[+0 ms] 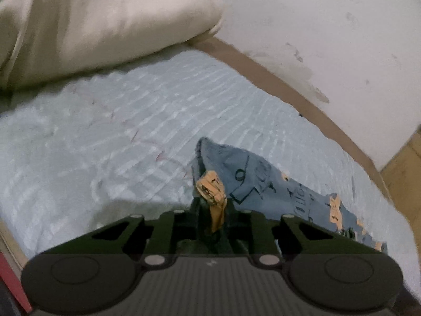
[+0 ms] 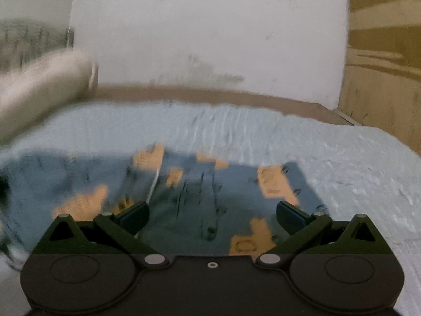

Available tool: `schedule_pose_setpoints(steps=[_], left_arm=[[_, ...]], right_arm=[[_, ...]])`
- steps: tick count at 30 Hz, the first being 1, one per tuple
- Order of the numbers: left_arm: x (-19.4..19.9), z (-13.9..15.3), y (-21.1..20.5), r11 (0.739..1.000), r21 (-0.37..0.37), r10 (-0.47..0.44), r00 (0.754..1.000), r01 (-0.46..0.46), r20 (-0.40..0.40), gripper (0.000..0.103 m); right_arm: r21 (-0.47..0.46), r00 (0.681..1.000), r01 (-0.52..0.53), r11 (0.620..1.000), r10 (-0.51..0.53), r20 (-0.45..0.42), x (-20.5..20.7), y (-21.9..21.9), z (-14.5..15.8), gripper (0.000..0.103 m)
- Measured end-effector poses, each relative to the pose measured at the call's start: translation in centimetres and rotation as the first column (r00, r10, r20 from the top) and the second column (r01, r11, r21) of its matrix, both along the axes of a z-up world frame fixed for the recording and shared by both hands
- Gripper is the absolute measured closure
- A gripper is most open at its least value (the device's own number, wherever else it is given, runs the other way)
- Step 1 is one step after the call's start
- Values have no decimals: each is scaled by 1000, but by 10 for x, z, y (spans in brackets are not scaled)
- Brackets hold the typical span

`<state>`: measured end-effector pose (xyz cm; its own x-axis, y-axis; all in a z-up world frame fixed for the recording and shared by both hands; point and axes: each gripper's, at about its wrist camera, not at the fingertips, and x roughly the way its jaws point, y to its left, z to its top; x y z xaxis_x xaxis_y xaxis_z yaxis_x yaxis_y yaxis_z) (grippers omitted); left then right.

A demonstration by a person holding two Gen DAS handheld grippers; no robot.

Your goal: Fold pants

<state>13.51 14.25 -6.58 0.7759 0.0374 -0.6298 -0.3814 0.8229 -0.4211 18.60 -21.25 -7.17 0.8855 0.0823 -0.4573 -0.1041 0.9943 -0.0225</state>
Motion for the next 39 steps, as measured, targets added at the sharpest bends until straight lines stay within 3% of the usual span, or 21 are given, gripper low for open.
schedule_pose_setpoints(steps=[2, 6, 10, 16, 20, 25, 30, 39], left_arm=[[2, 10, -7, 999, 46, -18, 1000, 18, 11, 86], [5, 35, -24, 993, 99, -65, 996, 58, 66, 86], [13, 65, -51, 978, 156, -157, 979, 136, 130, 87], [27, 100, -112, 931, 249, -319, 927, 267, 197, 87], [35, 111, -157, 884, 300, -425, 882, 357, 201, 87], [45, 110, -215, 816, 349, -537, 827, 460, 165, 87], [47, 97, -264, 766, 357, -606, 785, 534, 128, 87], [52, 53, -297, 739, 294, -641, 767, 606, 32, 85]], right_arm=[[26, 1000, 3, 1000, -4, 14, -8, -12, 10, 1], [-67, 999, 28, 997, -25, 38, -24, -27, 15, 1], [-79, 998, 52, 995, -50, 38, -44, -48, 12, 1], [-46, 995, 80, 996, -77, 56, -69, -68, 17, 1], [-66, 994, 84, 994, -78, 81, -78, -77, 18, 1], [-92, 990, 115, 989, -106, 96, -90, -93, 16, 1], [-109, 986, 153, 982, -144, 84, -100, -112, 13, 1], [-97, 966, 257, 962, -255, 32, -113, -142, 7, 1]])
